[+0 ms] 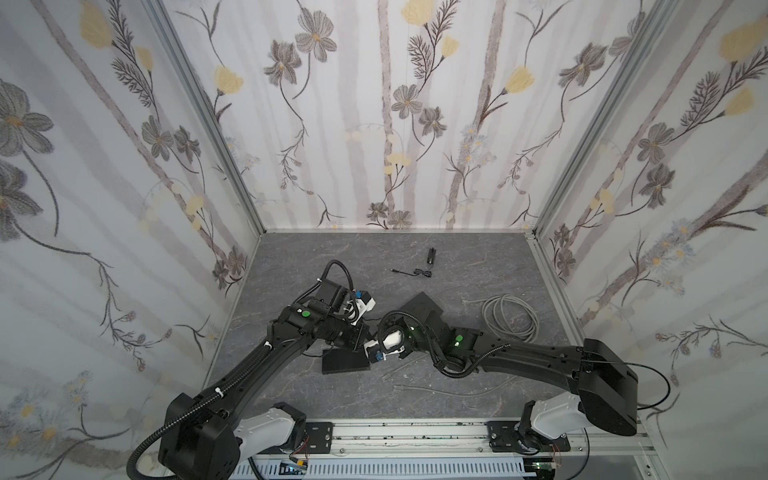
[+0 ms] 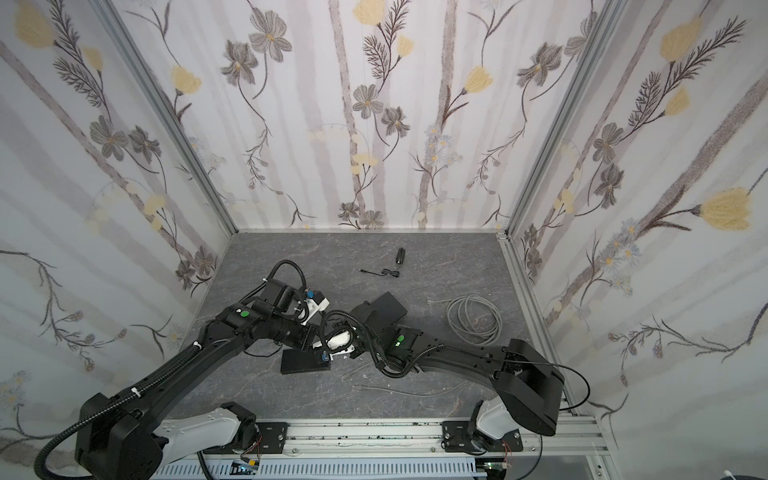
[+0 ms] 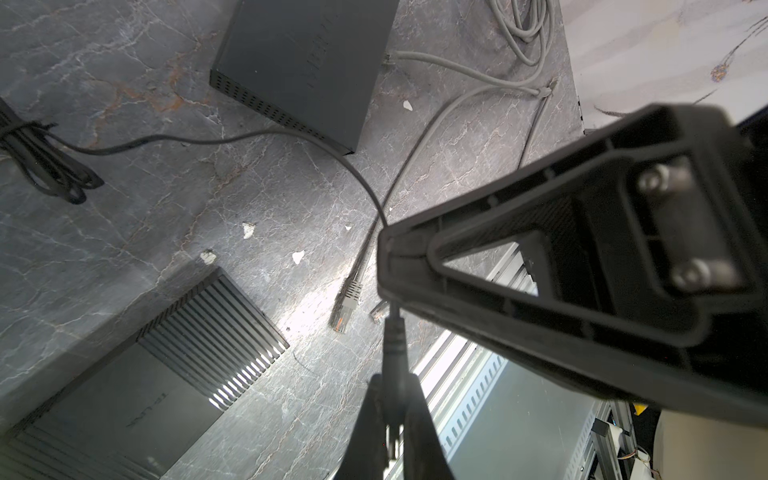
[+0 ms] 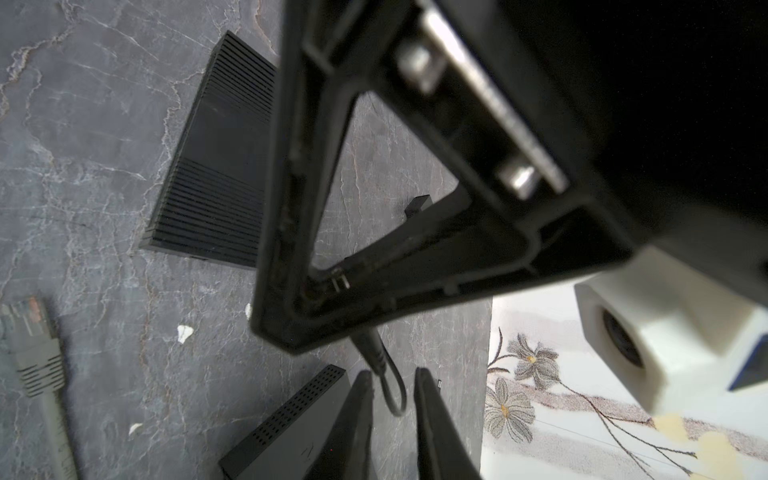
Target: Insert the plug into the switch port
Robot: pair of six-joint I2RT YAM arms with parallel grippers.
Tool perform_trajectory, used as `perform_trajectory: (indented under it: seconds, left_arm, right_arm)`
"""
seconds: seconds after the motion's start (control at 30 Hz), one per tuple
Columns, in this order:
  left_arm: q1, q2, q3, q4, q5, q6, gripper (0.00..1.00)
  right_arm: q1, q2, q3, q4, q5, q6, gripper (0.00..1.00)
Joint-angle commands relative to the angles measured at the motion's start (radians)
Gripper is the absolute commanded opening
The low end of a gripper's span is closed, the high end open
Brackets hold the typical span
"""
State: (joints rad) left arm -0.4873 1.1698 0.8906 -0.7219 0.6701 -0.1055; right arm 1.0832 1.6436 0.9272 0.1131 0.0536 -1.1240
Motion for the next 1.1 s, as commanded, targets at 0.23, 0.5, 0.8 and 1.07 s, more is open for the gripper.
perform_trajectory:
  seconds: [0.23,0.5,0.8,1.07]
  left_arm:
    - [-0.003,0.001,-0.001,-0.007,0.008,0.015,0.0]
    - [-0.007,0.001,-0.002,-0.007,0.005,0.013,0.0]
    - [-0.008,0.002,-0.002,-0.006,-0.003,0.01,0.0]
    - [-0.008,0.005,-0.002,-0.005,-0.038,-0.006,0.05]
  right_arm:
    - [0.009,0.012,0.016,-0.005,-0.028,-0.01,0.16]
    - [0.02,0.017,0.016,0.005,-0.027,-0.005,0.16]
    - [0.021,0.012,0.009,0.006,-0.02,0.003,0.11]
    - [0.021,-0.017,-0.021,0.022,-0.026,0.02,0.08]
